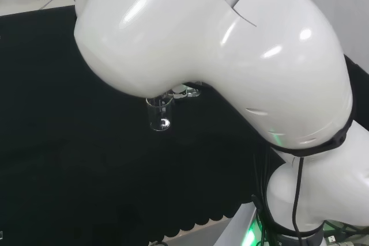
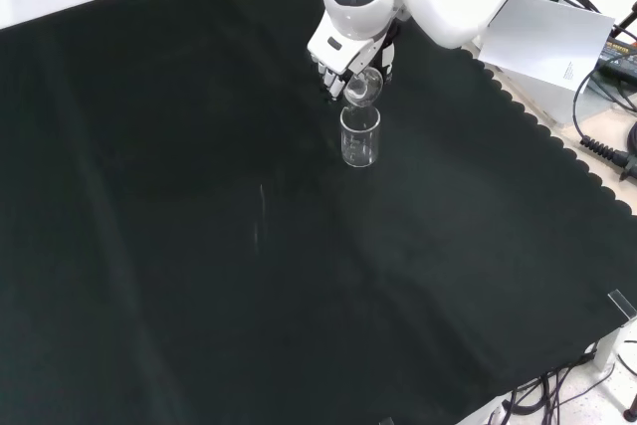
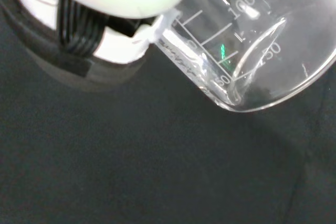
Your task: Pour the water from the handheld beaker into the one on the table.
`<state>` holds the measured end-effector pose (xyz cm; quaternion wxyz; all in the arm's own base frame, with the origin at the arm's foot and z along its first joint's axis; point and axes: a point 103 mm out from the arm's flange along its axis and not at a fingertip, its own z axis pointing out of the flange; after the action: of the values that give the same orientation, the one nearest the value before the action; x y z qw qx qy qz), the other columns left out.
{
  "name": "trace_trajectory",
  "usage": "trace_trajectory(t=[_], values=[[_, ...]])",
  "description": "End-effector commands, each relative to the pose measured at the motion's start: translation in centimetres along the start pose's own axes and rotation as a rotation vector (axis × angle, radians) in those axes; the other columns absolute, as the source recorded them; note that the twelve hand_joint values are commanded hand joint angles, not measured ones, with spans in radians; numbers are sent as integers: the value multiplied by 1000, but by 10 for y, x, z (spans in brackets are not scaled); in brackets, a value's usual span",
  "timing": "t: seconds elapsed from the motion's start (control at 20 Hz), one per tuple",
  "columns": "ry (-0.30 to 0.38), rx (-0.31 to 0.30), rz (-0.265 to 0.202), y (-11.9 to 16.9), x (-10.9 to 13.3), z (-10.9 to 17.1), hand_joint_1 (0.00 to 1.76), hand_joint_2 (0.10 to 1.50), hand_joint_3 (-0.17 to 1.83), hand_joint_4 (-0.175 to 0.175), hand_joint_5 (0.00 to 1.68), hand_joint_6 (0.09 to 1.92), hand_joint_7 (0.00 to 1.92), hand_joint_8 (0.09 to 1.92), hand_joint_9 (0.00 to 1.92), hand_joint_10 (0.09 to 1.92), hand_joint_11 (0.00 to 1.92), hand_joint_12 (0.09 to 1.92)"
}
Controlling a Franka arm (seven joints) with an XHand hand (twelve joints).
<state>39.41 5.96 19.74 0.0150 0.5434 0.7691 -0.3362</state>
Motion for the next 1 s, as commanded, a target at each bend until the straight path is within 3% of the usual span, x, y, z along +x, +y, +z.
trace_trajectory(t=[0.05,0.25,1.0], values=[[-31,22,11,2,2,-4,1188,691,572,-53,1317,558,1748,200,1863,87,1492,607],[-75,34,16,3,4,-6,1188,691,572,-52,1316,560,1747,202,1863,87,1494,608],[-124,81,32,7,10,-13,1186,692,572,-48,1311,569,1743,212,1865,87,1497,610]])
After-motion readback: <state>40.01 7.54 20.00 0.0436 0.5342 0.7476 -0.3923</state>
